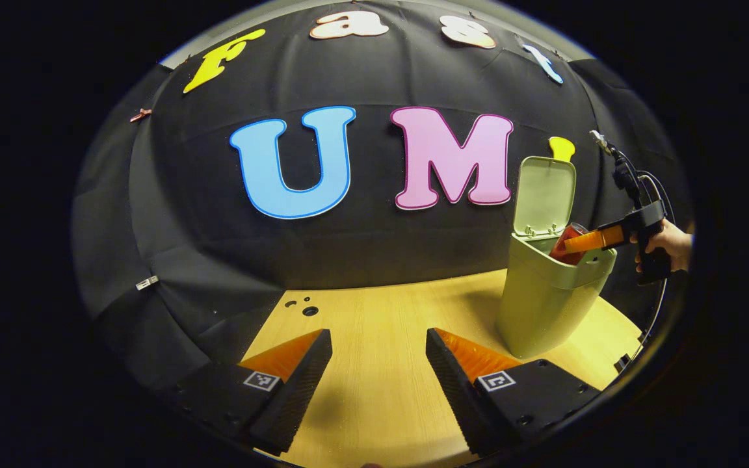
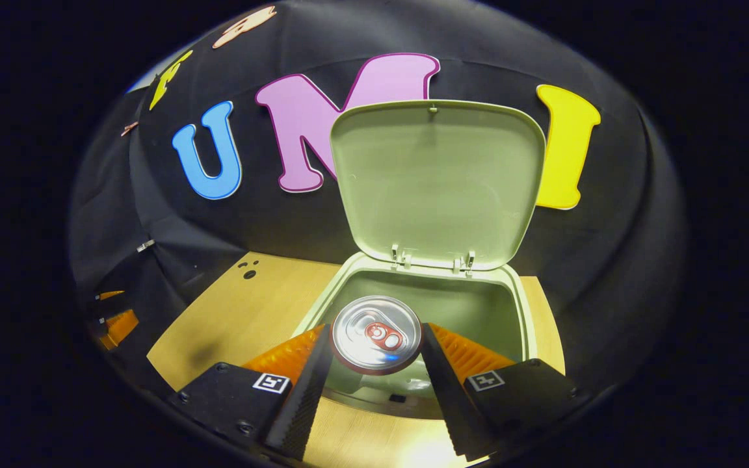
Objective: Press the lid of the desktop garbage bin to open it, pick up the crumpled paper on the desktop and throw it into the bin, then pick up the pop can on the desktop and drop it into the bin, and finally close the garbage bin lid.
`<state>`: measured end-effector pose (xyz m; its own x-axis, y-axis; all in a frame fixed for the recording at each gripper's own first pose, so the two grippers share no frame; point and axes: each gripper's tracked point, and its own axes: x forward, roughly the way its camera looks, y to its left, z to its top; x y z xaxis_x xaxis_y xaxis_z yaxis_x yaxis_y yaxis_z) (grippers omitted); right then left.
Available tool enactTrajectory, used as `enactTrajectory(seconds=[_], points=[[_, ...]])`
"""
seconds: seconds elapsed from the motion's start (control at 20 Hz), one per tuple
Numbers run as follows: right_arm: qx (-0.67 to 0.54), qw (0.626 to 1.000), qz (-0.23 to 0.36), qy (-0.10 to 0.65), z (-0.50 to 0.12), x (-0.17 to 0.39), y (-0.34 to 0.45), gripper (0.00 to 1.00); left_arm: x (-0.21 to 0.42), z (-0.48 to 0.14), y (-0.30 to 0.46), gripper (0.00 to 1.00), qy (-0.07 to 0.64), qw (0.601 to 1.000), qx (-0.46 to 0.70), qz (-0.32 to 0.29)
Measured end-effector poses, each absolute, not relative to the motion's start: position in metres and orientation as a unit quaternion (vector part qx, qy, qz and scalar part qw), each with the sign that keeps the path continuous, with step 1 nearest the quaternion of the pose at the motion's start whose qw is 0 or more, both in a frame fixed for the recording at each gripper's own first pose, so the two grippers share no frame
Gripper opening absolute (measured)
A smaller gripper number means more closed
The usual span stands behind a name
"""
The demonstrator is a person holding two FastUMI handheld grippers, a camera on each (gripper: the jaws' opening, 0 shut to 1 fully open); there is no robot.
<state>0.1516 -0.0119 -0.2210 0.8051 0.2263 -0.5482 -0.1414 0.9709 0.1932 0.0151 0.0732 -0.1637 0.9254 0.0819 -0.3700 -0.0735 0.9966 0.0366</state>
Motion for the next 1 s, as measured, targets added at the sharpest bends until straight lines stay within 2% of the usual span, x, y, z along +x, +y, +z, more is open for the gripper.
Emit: enactTrajectory(seconds=[0.4,0.5,0.65,1.0], points=[[0.064,0.945,0.094,0.307,-0.228,0.153,-0.009,0.85,0.021,-0.164,0.076,0.94,0.189,0.981,0.015,0.035],[0.065,0.944,0.093,0.308,-0.228,0.152,-0.009,0.87,0.021,-0.163,0.076,0.95,0.188,0.981,0.016,0.032],[0.072,0.946,0.092,0.302,-0.219,0.148,-0.009,0.95,0.019,-0.164,0.076,0.95,0.188,0.982,0.015,0.029],[0.074,0.968,0.089,0.224,-0.166,0.146,-0.014,0.97,0.012,-0.162,0.071,0.94,0.185,0.982,0.008,0.024]])
